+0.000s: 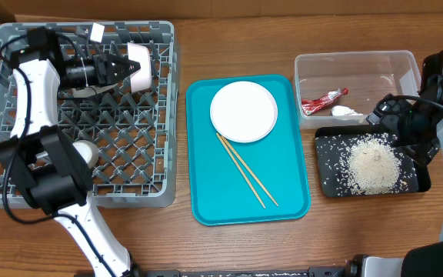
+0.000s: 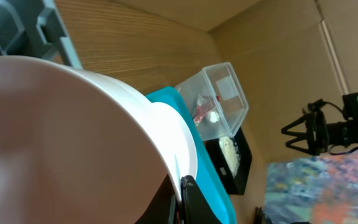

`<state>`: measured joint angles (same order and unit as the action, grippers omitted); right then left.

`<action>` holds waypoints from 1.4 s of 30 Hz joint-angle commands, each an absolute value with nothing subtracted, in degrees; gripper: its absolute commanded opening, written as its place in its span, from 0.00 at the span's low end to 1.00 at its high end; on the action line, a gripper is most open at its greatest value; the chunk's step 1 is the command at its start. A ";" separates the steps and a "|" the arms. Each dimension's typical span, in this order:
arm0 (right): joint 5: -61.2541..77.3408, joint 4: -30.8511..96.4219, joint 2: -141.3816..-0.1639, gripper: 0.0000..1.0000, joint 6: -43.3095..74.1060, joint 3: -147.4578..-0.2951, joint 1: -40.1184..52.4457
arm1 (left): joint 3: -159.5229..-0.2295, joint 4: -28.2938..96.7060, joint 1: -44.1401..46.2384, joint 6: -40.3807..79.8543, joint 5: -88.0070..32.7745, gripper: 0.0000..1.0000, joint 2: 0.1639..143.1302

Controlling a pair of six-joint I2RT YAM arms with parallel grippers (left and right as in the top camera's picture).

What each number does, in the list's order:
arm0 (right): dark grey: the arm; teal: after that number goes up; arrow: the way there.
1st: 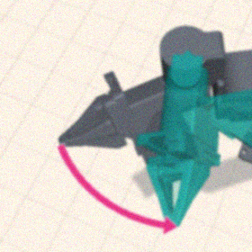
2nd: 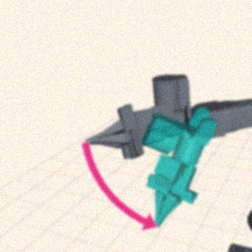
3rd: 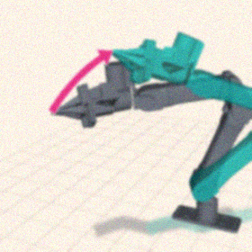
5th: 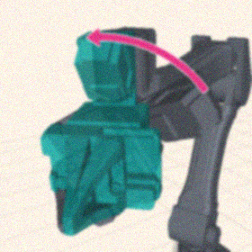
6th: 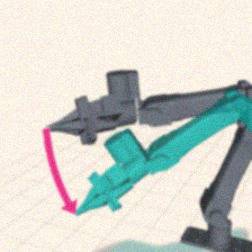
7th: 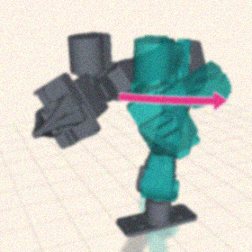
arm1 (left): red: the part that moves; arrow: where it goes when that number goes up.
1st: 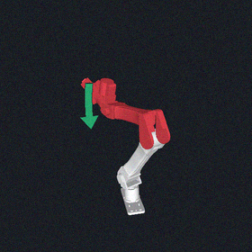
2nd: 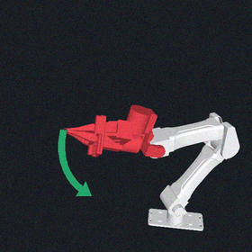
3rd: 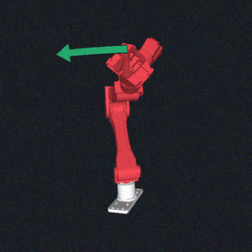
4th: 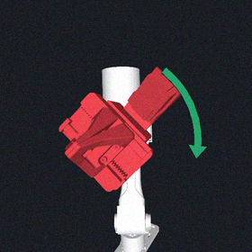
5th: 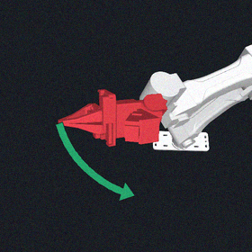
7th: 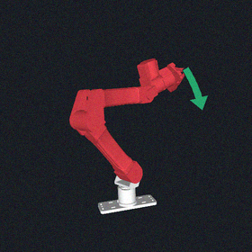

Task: Sort waste into correct bins and load items into the dishwasher
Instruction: 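Carry the pink bowl to the rack's back row and stand it upright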

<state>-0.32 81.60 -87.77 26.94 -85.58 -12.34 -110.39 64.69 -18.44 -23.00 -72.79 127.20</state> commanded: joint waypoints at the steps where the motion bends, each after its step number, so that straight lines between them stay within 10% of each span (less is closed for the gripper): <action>1: -0.34 81.56 -87.37 1.00 26.70 -86.28 -12.51 | -111.00 64.55 -19.40 -24.86 -76.88 0.04 130.15; 42: -0.51 82.26 -87.37 1.00 26.52 -86.28 -12.51 | -111.28 64.31 -18.22 -30.22 -74.94 0.04 128.99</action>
